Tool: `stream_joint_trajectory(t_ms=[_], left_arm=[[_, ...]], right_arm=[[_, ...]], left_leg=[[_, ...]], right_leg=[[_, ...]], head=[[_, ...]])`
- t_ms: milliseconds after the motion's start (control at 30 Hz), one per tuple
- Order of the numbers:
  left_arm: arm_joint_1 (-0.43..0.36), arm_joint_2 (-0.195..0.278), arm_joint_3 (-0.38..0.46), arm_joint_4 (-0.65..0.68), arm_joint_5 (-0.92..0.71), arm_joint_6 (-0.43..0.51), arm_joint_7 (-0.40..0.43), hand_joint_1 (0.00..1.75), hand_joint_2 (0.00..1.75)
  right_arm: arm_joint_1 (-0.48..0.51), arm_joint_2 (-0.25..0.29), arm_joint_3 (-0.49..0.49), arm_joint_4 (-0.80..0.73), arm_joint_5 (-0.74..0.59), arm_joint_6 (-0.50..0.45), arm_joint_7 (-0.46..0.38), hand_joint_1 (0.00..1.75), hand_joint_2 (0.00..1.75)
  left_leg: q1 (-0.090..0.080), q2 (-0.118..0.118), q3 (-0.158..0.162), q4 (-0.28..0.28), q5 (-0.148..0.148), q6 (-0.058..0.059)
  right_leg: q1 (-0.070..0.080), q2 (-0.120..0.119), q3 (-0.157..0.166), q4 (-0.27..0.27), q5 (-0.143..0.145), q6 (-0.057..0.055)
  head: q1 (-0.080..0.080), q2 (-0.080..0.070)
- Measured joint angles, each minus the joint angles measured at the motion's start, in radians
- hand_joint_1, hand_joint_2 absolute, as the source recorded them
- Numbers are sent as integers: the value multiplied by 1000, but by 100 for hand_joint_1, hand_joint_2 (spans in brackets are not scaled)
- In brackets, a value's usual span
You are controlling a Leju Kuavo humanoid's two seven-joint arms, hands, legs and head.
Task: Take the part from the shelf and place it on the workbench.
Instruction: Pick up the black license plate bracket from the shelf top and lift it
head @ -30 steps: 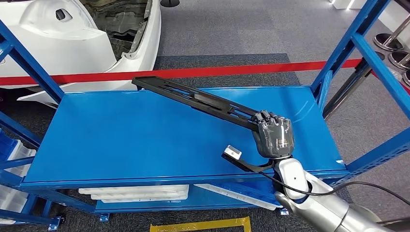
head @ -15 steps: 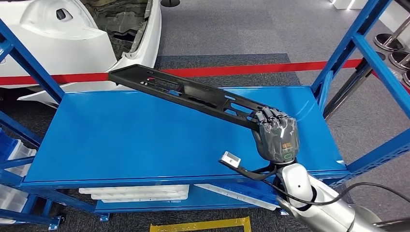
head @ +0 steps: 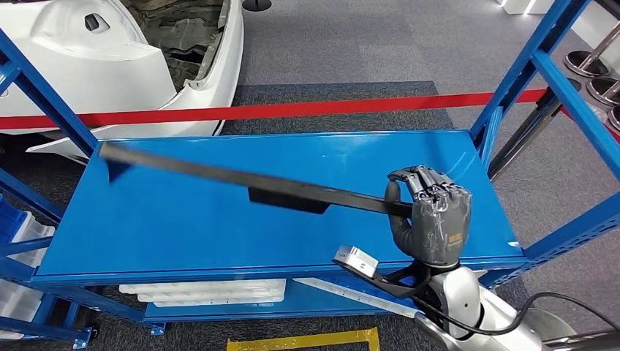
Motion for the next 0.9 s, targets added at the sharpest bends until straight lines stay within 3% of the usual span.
stream_joint_trajectory(t_ms=[133, 367, 567, 733, 900], left_arm=[[1, 0, 0, 0, 4, 2, -3, 0, 0], [5, 0, 0, 0, 21, 8, -14, 0, 0], [16, 0, 1, 0, 40, 12, -36, 0, 0], [18, 0, 1, 0, 54, 12, -45, 0, 0], [18, 0, 2, 0, 62, 12, -46, 0, 0]], right_arm=[[16, 19, -11, -33, -26, 0, -51, 175, 175], [56, 97, -40, -117, -111, 0, -185, 175, 175], [133, 239, -100, -143, -334, 0, -553, 175, 175], [212, 365, -132, -149, -436, 0, -711, 175, 175], [275, 445, -136, -142, -533, 0, -782, 175, 175]], left_leg=[[0, 0, 0, 0, 0, 0], [0, 0, 0, 0, 0, 0], [1, 0, 0, -1, 0, 0], [1, 0, 0, -2, 0, 0], [1, 0, 0, -2, 0, 0]], right_leg=[[0, 0, 0, 0, 0, 0], [0, 0, 0, 0, 0, 0], [1, 0, 0, 0, -1, -1], [1, 0, 0, 0, -1, -1], [1, 0, 0, 0, -1, -1]], head=[[0, 0], [-1, 0], [-1, 0], [-1, 0], [-1, 0]])
